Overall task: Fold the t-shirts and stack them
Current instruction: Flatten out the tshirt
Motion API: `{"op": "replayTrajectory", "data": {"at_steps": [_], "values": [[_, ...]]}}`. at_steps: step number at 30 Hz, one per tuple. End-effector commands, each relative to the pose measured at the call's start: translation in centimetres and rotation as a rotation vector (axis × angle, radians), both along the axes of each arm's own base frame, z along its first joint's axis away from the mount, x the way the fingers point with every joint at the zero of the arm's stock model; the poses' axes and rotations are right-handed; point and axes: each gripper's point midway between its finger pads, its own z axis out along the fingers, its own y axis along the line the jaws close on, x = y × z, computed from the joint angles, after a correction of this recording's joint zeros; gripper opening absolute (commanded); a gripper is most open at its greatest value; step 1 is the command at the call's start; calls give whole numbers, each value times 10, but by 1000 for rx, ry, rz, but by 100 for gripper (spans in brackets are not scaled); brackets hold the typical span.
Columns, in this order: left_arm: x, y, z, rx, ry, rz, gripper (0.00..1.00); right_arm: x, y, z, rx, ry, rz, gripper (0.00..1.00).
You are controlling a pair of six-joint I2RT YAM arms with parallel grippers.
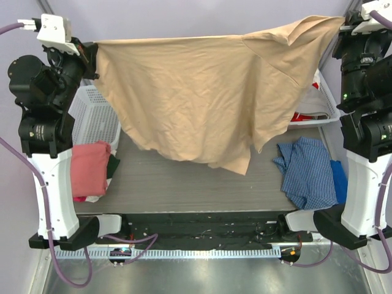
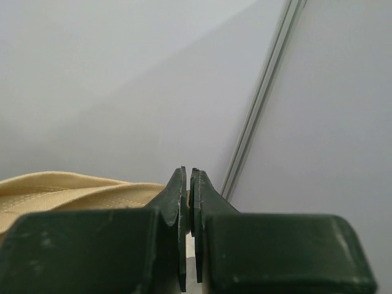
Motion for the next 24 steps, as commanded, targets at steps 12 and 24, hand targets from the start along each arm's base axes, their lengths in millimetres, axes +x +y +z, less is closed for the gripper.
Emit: {"op": "replayTrajectory", "data": {"at_steps": [12,24], "values": [[160,53,-42,69,92,309,0,92,-16,-12,-57,26,-205,1],[153,75,9,-41,-85,419,0,93,-27,16,-23,-71,-230,1]]}}
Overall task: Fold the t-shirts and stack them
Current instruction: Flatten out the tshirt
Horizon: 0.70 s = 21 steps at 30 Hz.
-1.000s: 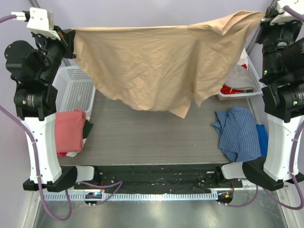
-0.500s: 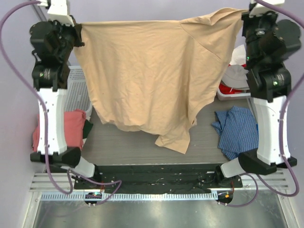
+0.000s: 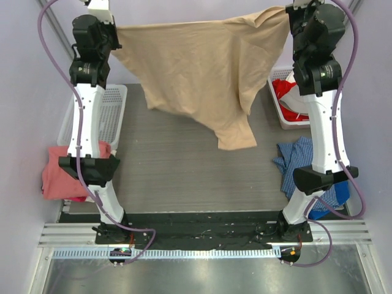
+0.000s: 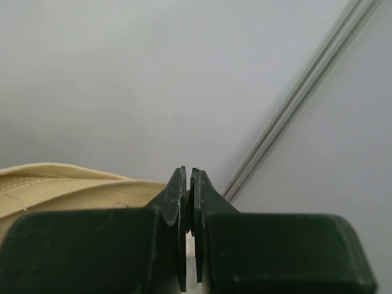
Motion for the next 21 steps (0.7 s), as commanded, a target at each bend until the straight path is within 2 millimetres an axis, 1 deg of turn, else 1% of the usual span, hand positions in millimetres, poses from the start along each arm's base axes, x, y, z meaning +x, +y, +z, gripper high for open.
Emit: {"op": "replayTrajectory", "data": {"at_steps": [1,2,3,4,6,7,8,9,10,11,12,13,14,15,16,17,18,19,20,21], "values": [[-66,52,112,-34,-310,207,0,-83,-52,90,66,-279,-146,1],[-72,52,115,-32,-316,206,0,-91,-53,93,70,-289,-145,1],[-85,52,125,-35,-336,205,0,-93,-53,94,73,-291,-142,1],[-88,50,122,-33,-326,195,0,-98,-54,95,74,-295,-144,1],[-94,45,120,-26,-317,166,0,-104,-54,90,78,-281,-138,1],[-98,44,111,-24,-296,157,0,-107,-54,89,78,-278,-134,1],[-101,41,107,-20,-288,139,0,-98,-52,74,70,-236,-132,1],[-94,39,84,-16,-237,129,0,-113,-54,77,81,-250,-123,1],[-102,38,83,-6,-240,120,0,-114,-53,72,78,-237,-115,1],[-102,36,75,-2,-225,108,0,-105,-51,51,68,-183,-111,1],[-93,35,46,8,-164,105,0,-116,-52,49,75,-182,-105,1],[-94,34,38,18,-154,98,0,-116,-51,41,81,-162,-97,1],[-98,33,32,21,-147,93,0,-107,-49,20,73,-108,-98,1],[-93,29,3,29,-86,69,0,-107,-49,9,71,-77,-96,1],[-93,27,-7,32,-69,60,0,-116,-50,6,78,-78,-90,1],[-97,26,-12,34,-63,52,0,-108,-48,-17,70,-23,-87,1],[-95,25,-36,44,-17,42,0,-110,-47,-26,70,1,-82,1],[-95,25,-44,47,-7,43,0,-114,-47,-31,73,10,-78,1],[-97,26,-49,63,-2,45,0,-111,-46,-43,75,38,-77,1],[-96,27,-60,67,21,46,0,-112,-46,-47,76,48,-77,1]]}}
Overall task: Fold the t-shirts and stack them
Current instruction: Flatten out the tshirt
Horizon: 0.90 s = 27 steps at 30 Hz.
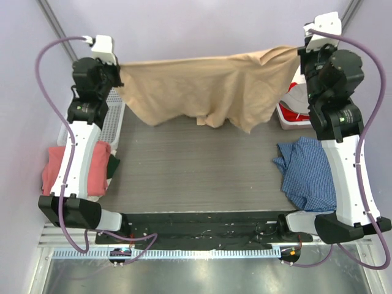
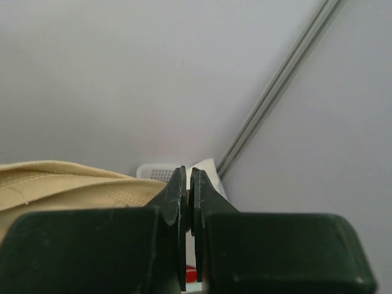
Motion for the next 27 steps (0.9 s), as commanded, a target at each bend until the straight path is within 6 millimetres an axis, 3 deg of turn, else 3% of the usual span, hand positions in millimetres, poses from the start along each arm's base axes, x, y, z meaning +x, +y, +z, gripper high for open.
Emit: {"op": "replayTrajectory", "data": {"at_steps": [1,4,8,10,11,12,13,14,15,16,17,18,19,22,23,27], "values": [[-1,36,-20,67,13,133,0,-15,-31,-12,24,12,-126,1],[2,36,-23,73,26,132,0,-15,-31,-10,27,10,-125,1],[14,40,-16,72,26,155,0,0,-30,-9,13,13,-134,1],[29,41,-11,73,33,166,0,6,-31,-2,-4,-2,-148,1],[31,44,10,69,-6,186,0,22,-29,-10,-20,25,-153,1],[36,45,12,70,-2,190,0,27,-29,-8,-35,23,-158,1],[55,46,-1,71,30,195,0,32,-30,-3,-39,12,-169,1],[58,46,22,64,-21,198,0,37,-31,-1,-45,9,-172,1],[67,46,24,63,-27,200,0,54,-29,-7,-58,21,-175,1],[84,46,14,53,-11,206,0,57,-29,4,-54,-9,-171,1],[87,47,39,44,-68,217,0,61,-31,9,-52,-25,-179,1],[91,48,42,34,-73,226,0,74,-31,9,-52,-33,-185,1],[95,49,48,25,-93,234,0,70,-33,29,-35,-88,-187,1],[98,52,79,4,-187,253,0,75,-36,56,-19,-159,-193,1],[94,53,95,-3,-234,256,0,74,-36,62,-18,-175,-193,1],[74,55,129,-19,-329,268,0,67,-38,81,0,-229,-197,1]]}}
